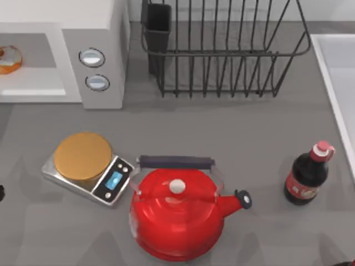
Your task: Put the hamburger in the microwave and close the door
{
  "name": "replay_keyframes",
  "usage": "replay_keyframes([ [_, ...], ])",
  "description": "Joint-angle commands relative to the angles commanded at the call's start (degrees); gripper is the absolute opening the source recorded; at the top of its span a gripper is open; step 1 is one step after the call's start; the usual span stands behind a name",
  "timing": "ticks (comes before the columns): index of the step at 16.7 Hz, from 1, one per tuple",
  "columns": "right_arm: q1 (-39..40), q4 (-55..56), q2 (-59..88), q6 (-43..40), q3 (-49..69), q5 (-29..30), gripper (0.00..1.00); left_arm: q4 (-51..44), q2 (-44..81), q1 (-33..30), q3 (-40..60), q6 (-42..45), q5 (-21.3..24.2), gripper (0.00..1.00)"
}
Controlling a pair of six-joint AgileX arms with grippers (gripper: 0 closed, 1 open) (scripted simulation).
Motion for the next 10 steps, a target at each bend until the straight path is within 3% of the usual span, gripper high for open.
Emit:
replay_keyframes([
  [5, 0.00, 0.00, 0.00, 0.00, 0.00, 0.00, 1.00, -5.38, -1.81, -9.37, 3.33, -0.02, -8.21, 0.00],
  [10, 0.00, 0.00, 0.00, 0.00, 0.00, 0.00, 1.00, -5.58, -1.72, -9.58, 3.31, -0.07, -8.42, 0.00],
])
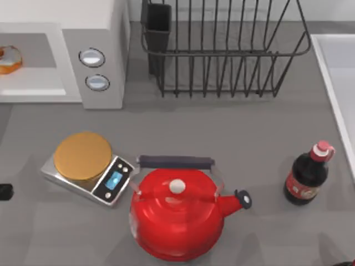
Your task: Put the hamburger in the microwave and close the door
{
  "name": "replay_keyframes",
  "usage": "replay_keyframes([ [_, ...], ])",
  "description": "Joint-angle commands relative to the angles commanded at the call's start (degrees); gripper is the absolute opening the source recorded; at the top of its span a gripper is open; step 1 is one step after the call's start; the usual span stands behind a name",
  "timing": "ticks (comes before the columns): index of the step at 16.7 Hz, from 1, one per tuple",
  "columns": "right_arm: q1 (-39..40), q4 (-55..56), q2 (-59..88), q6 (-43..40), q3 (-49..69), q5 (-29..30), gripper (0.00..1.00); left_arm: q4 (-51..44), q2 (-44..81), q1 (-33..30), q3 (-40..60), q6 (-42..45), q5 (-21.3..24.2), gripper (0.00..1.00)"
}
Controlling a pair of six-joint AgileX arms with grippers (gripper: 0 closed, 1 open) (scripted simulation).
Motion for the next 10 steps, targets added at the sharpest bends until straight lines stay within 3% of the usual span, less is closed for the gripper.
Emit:
replay_keyframes([
  [4, 0.00, 0.00, 0.00, 0.00, 0.00, 0.00, 1.00, -3.11, 5.90, 4.52, 5.04, 3.53, 2.35, 0.00],
  [10, 0.00, 0.00, 0.00, 0.00, 0.00, 0.00, 1.00, -14.44, 31.19, 20.12, 24.14, 16.46, 11.94, 0.00],
])
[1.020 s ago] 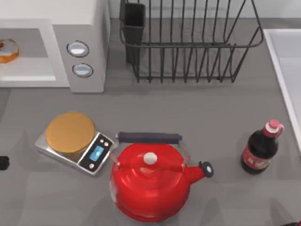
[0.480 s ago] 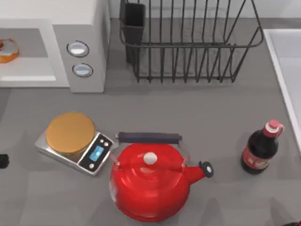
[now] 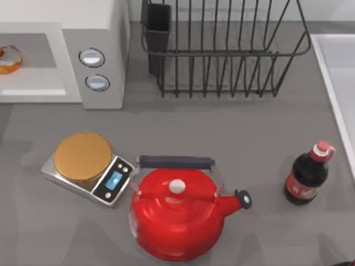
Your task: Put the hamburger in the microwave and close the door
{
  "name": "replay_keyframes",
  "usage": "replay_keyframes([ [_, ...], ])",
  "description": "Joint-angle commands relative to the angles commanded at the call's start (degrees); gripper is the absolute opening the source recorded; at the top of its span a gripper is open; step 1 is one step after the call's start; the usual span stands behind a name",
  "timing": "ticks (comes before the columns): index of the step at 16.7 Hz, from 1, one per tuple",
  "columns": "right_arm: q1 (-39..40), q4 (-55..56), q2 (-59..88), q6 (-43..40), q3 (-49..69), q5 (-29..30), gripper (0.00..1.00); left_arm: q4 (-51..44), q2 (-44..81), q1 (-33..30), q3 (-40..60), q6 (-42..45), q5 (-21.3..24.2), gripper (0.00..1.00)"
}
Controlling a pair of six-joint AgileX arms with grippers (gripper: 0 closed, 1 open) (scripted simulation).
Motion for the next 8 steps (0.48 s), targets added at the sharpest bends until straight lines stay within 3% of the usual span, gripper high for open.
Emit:
replay_keyframes([
  [8, 0.00, 0.00, 0.00, 0.00, 0.00, 0.00, 1.00, -18.03, 38.15, 24.30, 30.03, 21.25, 15.94, 0.00],
])
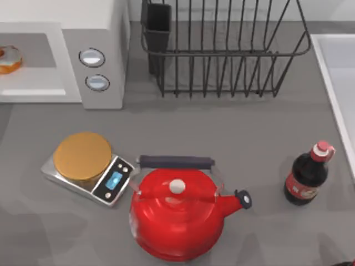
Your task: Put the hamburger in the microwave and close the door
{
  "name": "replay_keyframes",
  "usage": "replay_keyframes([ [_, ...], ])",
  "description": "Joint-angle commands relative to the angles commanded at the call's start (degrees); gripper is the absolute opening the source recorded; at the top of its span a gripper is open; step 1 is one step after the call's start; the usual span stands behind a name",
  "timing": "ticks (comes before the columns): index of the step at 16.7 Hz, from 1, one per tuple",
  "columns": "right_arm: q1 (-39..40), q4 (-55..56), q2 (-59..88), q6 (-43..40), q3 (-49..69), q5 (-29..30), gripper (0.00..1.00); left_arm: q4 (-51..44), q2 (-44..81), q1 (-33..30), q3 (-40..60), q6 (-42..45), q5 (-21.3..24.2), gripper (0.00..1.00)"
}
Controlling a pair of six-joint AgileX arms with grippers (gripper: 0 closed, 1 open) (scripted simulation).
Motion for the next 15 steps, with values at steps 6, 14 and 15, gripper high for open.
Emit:
replay_keyframes([
  [6, 0.00, 0.00, 0.00, 0.00, 0.00, 0.00, 1.00, -9.72, 20.39, 13.17, 16.33, 11.87, 8.99, 0.00],
  [14, 0.00, 0.00, 0.00, 0.00, 0.00, 0.00, 1.00, -12.33, 25.80, 16.74, 20.82, 15.21, 11.49, 0.00],
  [15, 0.00, 0.00, 0.00, 0.00, 0.00, 0.00, 1.00, -12.21, 25.64, 16.50, 20.66, 15.18, 11.32, 0.00],
])
